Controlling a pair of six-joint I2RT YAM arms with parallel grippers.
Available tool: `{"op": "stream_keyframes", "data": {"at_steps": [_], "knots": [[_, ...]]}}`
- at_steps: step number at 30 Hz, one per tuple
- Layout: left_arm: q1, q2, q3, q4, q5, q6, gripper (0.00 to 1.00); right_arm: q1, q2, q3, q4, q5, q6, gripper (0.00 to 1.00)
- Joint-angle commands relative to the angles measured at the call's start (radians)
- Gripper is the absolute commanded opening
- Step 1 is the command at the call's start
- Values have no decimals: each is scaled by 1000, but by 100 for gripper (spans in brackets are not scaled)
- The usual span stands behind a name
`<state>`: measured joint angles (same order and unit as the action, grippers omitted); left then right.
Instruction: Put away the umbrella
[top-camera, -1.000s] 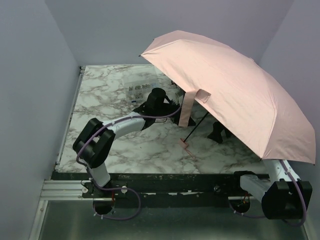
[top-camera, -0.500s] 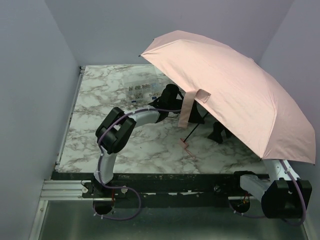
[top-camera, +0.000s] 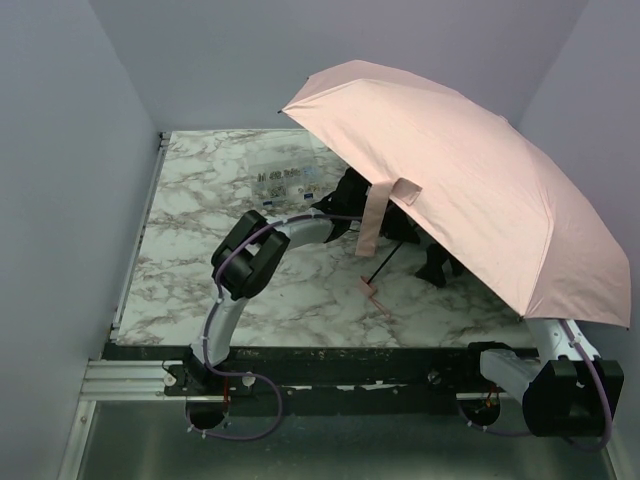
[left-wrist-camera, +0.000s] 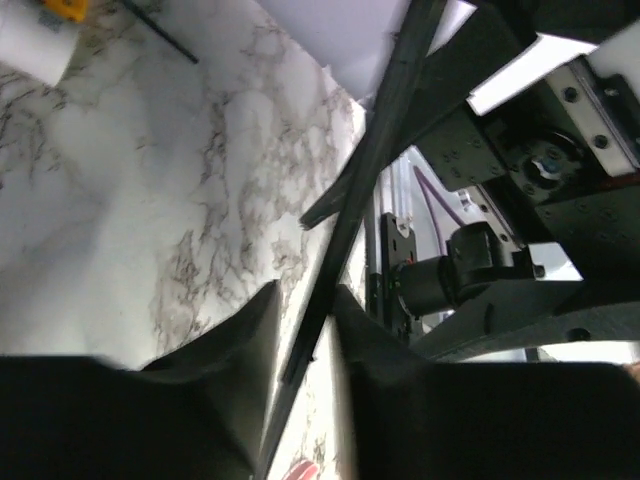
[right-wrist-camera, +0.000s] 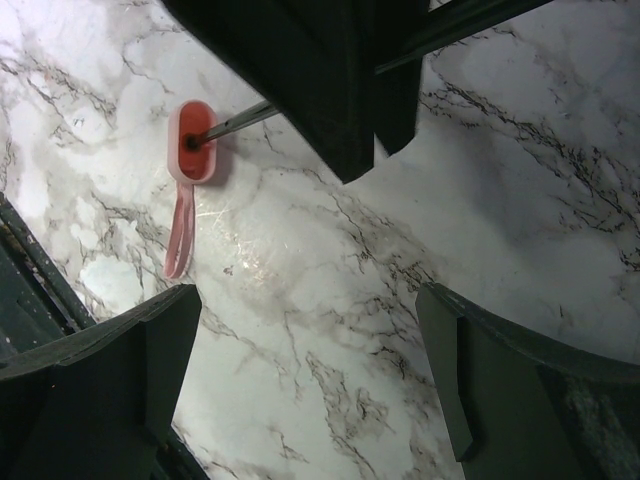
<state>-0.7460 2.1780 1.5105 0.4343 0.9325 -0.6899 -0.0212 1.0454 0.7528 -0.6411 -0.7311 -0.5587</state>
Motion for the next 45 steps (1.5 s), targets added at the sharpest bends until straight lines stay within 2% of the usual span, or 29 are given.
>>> {"op": "stream_keyframes", "data": {"at_steps": [1, 2, 5, 9, 14, 19, 24, 27, 30, 35, 40, 42, 45], "knots": [[-9, 30, 37, 169, 93, -109, 10, -6, 2, 20, -32, -33, -19, 100], [-8, 37, 34, 207, 112, -135, 0, -6, 1, 20, -33, -31, -21, 100], [11, 0, -35, 330, 100, -200, 0, -8, -7, 23, -46, -38, -42, 100], [47, -144, -166, 482, 36, -248, 0, -8, -37, 36, -87, -50, -88, 100], [67, -316, -227, 455, -38, -225, 0, -7, -71, 112, -191, -63, -140, 100], [90, -397, -177, 391, -80, -225, 0, -7, -22, 212, -274, -118, -180, 100], [107, -488, -143, 315, -134, -200, 0, -8, 54, 400, -358, -197, -172, 100], [108, -560, -188, 297, -193, -198, 0, -8, 89, 511, -332, -278, -63, 100], [108, -627, -248, 303, -238, -233, 0, -8, 112, 581, -232, -356, 114, 100], [98, -727, -354, 350, -288, -303, 0, -6, 112, 608, 93, -471, 518, 99], [54, -824, -437, 313, -349, -306, 0, 7, 119, 578, 611, -527, 1080, 98], [26, -858, -462, 301, -383, -292, 0, 41, 134, 569, 751, -509, 1235, 97], [-25, -900, -488, 247, -455, -239, 0, 81, 149, 558, 826, -458, 1349, 95]]}}
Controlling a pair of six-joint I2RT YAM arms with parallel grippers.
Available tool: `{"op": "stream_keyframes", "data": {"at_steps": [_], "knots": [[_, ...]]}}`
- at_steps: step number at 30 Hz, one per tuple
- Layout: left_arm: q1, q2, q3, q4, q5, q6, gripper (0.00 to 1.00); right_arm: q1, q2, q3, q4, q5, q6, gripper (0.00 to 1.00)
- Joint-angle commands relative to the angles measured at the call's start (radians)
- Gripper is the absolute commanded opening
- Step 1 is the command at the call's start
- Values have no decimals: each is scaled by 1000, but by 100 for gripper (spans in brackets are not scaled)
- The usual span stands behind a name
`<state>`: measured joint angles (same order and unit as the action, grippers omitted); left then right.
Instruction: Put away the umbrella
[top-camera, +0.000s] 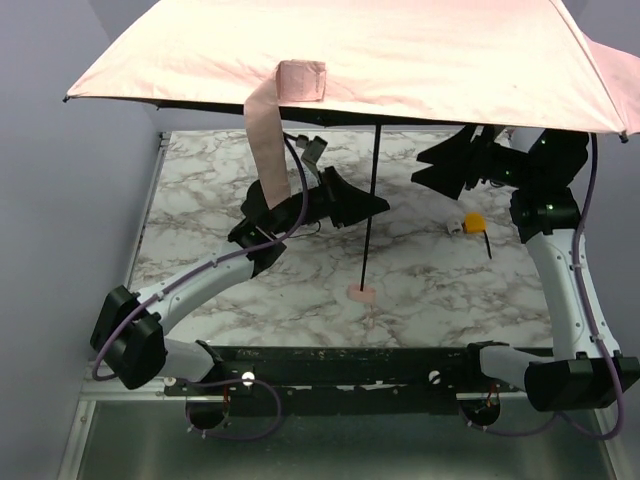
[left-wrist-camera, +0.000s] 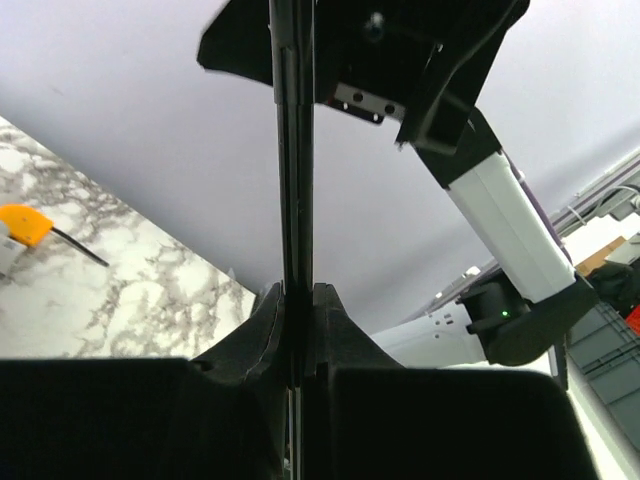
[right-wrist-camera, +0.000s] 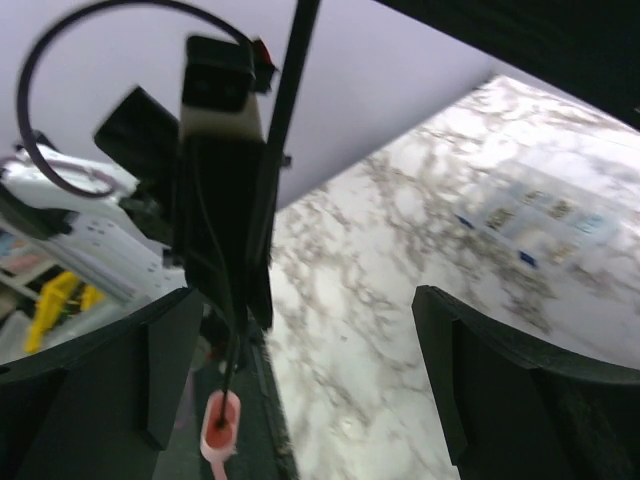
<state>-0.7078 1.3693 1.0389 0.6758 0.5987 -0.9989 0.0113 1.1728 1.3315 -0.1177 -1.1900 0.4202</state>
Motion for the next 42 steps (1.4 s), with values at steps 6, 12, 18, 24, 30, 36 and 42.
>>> {"op": "stream_keyframes", "data": {"at_steps": [6, 12, 18, 24, 30, 36, 42], "knots": [[-134, -90, -19, -32, -187, 131, 0, 126, 38, -27, 285, 69, 411, 93], [-196, -66, 10, -90, -265, 205, 0, 189, 53, -52, 354, 58, 482, 86], [-256, -77, 19, -139, -398, 282, 0, 225, 42, -115, 476, 5, 562, 67], [-299, -72, 49, -189, -474, 344, 0, 229, 31, -143, 481, -19, 555, 48], [-309, -82, 27, -152, -509, 355, 0, 230, 26, -150, 497, -43, 564, 9], [-306, -111, -10, -56, -365, 351, 34, 230, 24, -127, 530, -120, 536, 1], [-297, -248, -122, 7, -269, 358, 73, 227, -27, -110, 422, -210, 407, 1]]}}
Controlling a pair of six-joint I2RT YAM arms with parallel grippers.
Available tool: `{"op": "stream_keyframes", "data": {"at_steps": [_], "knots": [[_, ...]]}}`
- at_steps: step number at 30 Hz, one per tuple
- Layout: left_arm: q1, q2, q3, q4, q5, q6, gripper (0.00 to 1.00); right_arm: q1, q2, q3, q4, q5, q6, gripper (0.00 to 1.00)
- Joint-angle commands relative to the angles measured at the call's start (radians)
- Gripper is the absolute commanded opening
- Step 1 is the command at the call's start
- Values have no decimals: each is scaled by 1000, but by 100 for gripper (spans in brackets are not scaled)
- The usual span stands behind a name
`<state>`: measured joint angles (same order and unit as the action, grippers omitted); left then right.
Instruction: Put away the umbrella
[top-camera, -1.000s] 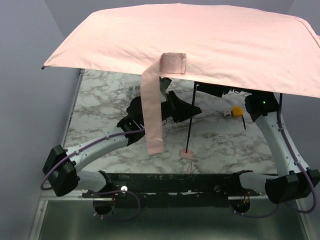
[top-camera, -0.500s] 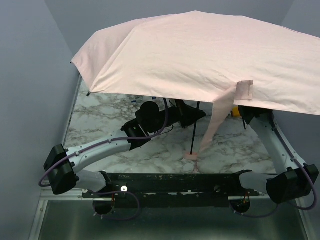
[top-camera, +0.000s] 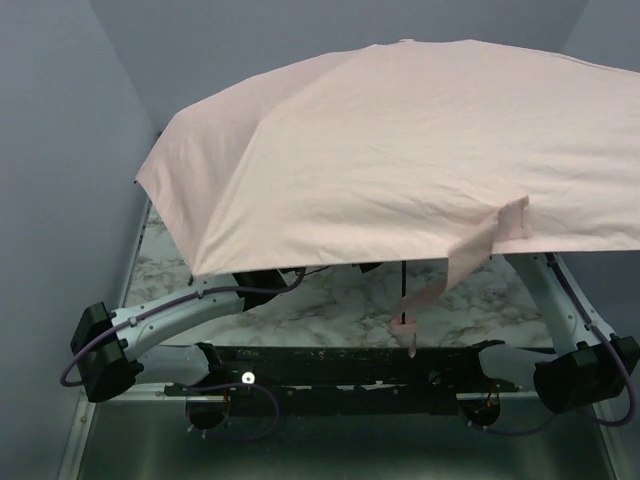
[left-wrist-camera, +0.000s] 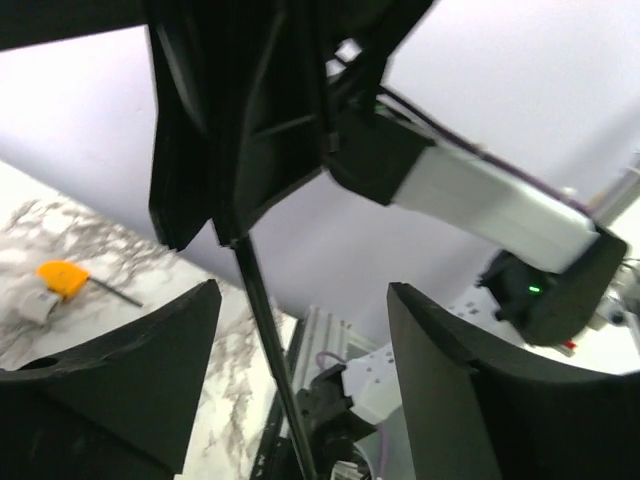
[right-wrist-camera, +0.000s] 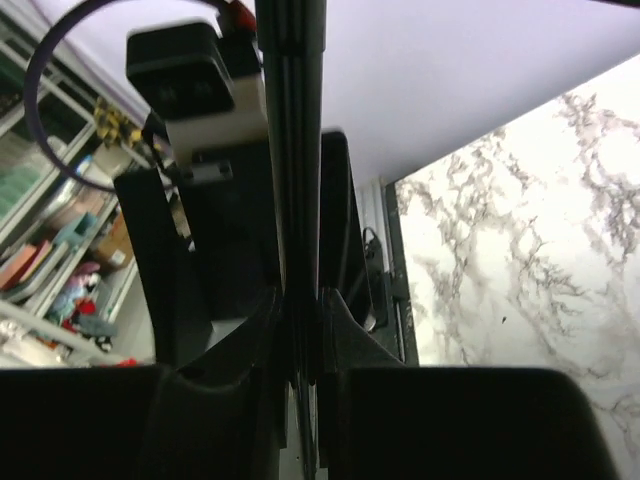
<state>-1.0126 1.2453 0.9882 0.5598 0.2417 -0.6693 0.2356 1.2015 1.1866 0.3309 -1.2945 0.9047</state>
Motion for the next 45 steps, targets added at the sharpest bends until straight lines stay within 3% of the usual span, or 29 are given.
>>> {"op": "stream_keyframes", "data": {"at_steps": [1, 6, 14, 22, 31, 36, 41, 45], "knots": [[14, -152, -90, 125, 74, 25, 76, 4, -60, 35, -26, -115, -79, 1], [77, -194, -87, 160, 29, -45, 83, 5, -75, 34, -38, -148, -98, 1], [106, -14, 52, 408, -19, -172, 88, 5, -101, 36, -64, -206, -127, 1], [110, 98, 181, 486, -61, -188, 86, 8, -100, 51, -78, -304, -131, 0], [117, 172, 213, 487, -44, -221, 72, 8, -81, 56, -104, -276, -147, 1], [115, 210, 205, 493, 23, -271, 52, 4, -64, 59, -101, -238, -144, 1], [100, 221, 197, 483, 65, -300, 48, -2, -55, 55, -102, -207, -145, 1], [86, 225, 202, 475, 87, -302, 34, -12, -54, 48, -102, -191, -146, 1]]}}
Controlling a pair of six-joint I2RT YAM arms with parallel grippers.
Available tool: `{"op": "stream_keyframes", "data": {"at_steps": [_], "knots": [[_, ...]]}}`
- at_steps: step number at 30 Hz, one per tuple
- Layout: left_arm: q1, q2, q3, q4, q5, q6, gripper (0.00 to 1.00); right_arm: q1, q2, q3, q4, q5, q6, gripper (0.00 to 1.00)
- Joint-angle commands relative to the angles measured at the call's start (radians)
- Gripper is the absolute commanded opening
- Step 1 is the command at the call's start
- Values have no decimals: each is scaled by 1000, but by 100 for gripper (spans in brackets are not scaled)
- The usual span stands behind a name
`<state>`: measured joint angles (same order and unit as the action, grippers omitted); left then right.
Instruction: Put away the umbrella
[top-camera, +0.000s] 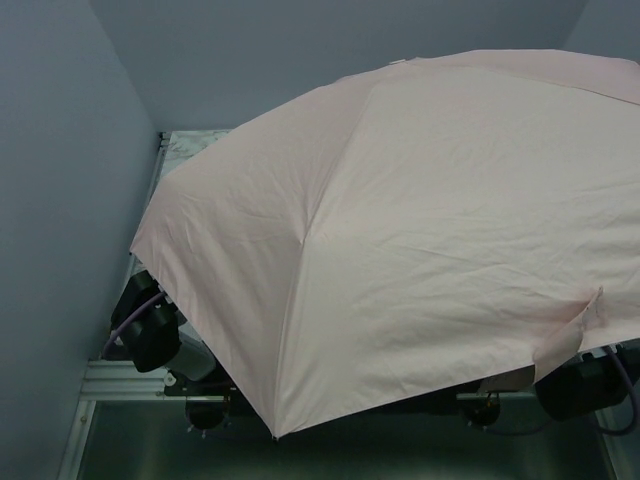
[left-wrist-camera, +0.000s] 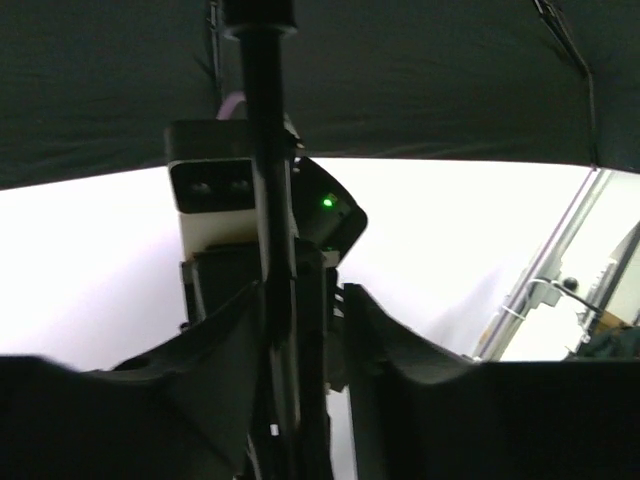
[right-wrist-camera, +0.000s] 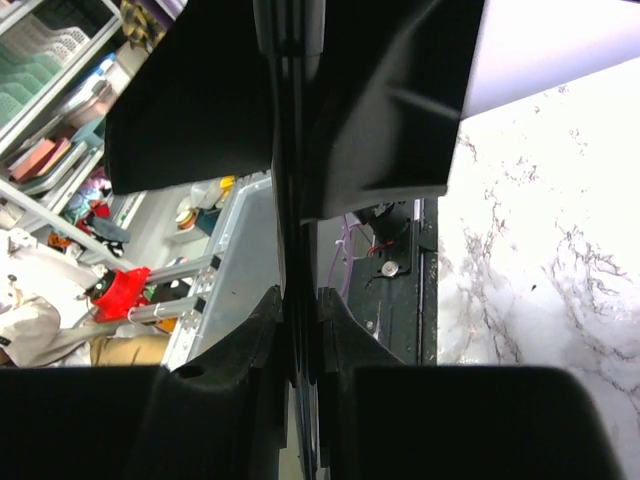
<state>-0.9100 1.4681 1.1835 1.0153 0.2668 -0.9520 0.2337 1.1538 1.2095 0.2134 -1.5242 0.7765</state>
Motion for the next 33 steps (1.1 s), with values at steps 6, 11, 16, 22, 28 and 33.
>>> {"op": "stream_keyframes", "data": {"at_steps": [6, 11, 16, 22, 28, 33], "knots": [[-19, -5, 13, -9, 94, -7, 0, -28, -9, 13, 0, 64, -35, 1], [-17, -81, -11, -183, -49, 67, 0, -39, -12, 66, -306, 149, -298, 28], [-15, -118, -35, -190, -109, 112, 0, -39, -7, 166, -664, 335, -632, 56], [62, 25, -28, 311, 114, -84, 0, -40, -35, 8, -310, 127, -308, 64], [91, 72, 64, 397, 220, -137, 0, -36, -57, -140, 104, 78, 46, 72], [109, 161, 168, 522, 270, -281, 0, -28, -48, -119, 218, 63, 176, 71]]}}
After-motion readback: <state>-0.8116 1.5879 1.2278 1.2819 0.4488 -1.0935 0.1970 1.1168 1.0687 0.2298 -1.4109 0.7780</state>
